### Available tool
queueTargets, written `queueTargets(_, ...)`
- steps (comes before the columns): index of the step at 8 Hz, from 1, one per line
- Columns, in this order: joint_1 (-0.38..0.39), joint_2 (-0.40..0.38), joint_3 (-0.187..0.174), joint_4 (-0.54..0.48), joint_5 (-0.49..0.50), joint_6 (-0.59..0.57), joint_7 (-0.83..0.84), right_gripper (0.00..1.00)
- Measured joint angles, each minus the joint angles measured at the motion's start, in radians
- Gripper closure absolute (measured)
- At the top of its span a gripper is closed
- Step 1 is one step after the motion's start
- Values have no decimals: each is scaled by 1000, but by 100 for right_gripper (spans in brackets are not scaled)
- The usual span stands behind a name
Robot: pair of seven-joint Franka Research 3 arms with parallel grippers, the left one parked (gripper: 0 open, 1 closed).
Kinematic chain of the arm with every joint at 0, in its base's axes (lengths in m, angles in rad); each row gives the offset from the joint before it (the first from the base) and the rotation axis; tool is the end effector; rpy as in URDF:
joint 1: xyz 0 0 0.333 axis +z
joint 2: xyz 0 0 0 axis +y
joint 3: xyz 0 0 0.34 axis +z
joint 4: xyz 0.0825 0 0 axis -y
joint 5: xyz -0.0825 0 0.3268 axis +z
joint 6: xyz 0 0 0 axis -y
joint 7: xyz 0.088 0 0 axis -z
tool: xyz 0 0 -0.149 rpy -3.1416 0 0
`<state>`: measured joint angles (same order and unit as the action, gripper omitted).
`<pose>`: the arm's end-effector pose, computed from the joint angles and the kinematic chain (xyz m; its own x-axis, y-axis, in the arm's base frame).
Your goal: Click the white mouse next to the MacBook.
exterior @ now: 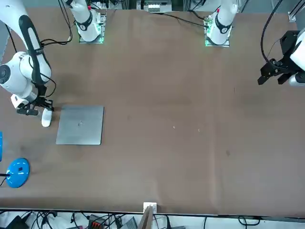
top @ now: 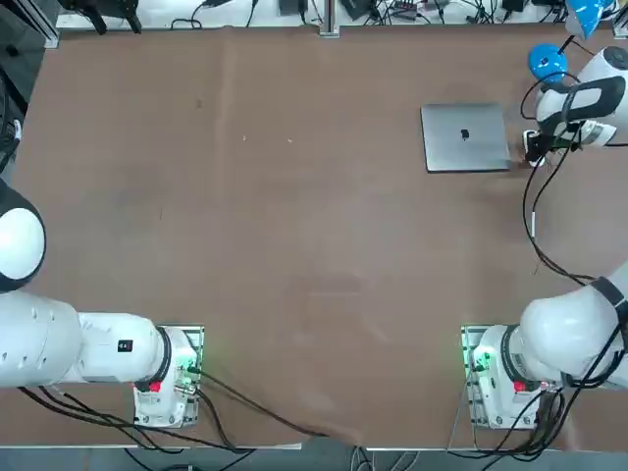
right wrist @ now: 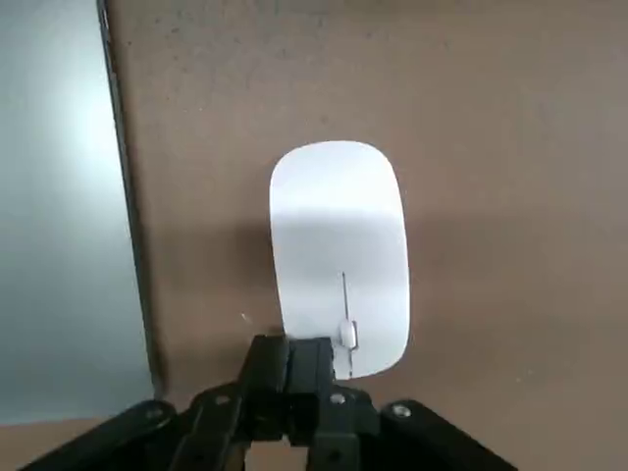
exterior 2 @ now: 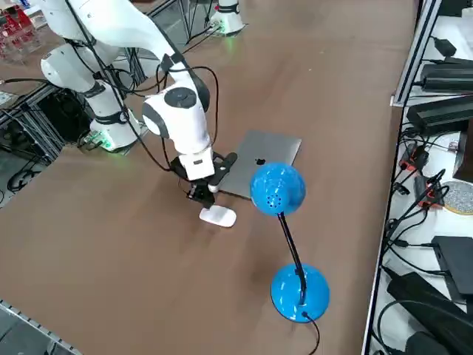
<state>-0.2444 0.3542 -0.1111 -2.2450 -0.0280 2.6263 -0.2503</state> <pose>0.4940 -0.1832 0.2405 0.9972 -0.0731 0.0140 -0.0738 -0.9956 0.0582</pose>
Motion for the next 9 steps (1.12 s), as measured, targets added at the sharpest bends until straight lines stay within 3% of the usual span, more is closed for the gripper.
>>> queueTargets(4, 3, -29, 8, 19, 0, -42, 0, 97)
queueTargets(6, 9, -102, 13, 62, 0, -157, 0, 87)
queueTargets(9, 38, -213, 18, 200, 0, -419, 17, 37)
